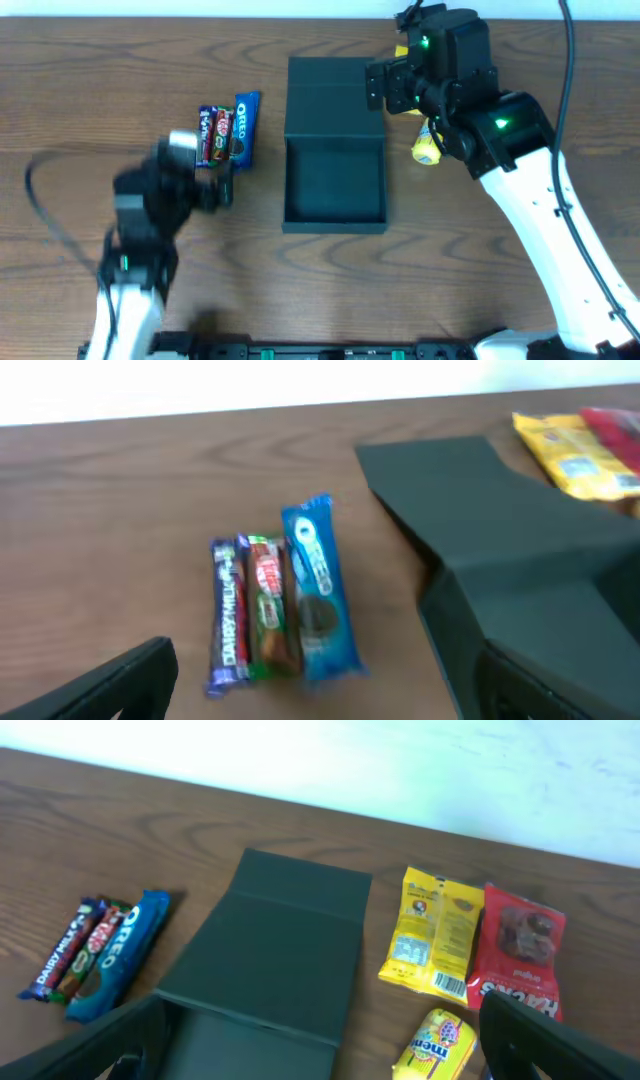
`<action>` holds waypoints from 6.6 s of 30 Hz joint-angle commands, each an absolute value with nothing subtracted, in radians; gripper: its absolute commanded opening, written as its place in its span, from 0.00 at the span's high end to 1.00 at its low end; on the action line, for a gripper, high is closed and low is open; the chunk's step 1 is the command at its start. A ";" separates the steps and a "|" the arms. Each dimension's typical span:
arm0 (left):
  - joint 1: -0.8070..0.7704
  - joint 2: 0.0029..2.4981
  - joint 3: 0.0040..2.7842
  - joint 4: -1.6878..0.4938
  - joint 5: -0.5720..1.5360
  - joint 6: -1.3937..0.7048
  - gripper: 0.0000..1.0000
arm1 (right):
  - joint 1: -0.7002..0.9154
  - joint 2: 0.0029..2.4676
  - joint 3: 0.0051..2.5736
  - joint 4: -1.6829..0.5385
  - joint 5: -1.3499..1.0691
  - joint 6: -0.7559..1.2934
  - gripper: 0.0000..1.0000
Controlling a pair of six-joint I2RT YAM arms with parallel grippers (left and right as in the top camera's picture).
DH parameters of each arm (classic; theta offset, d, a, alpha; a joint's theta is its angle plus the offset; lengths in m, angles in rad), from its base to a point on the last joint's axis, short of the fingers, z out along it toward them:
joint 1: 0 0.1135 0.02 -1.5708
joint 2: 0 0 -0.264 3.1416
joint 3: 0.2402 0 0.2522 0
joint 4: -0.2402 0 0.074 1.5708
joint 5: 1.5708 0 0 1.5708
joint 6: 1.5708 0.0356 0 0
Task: Pack container
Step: 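Reach the left gripper to the blue Oreo pack and grasp it, then lift the Oreo pack and carry it over the green box, then lower the Oreo pack into the box and open the left gripper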
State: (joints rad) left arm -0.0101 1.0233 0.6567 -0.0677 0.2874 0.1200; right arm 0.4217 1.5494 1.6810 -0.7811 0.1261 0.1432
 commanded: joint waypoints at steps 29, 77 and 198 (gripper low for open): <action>-0.155 1.884 1.172 -0.118 0.126 -0.004 0.04 | 0.200 1.610 1.680 -0.707 0.094 0.101 0.01; -0.173 1.975 1.165 -0.150 0.080 -0.052 0.57 | 0.199 1.610 1.680 -0.736 0.078 0.099 0.01; -0.517 1.883 1.410 -0.485 0.196 0.815 0.32 | -0.245 1.557 1.682 -0.843 -0.017 0.070 0.01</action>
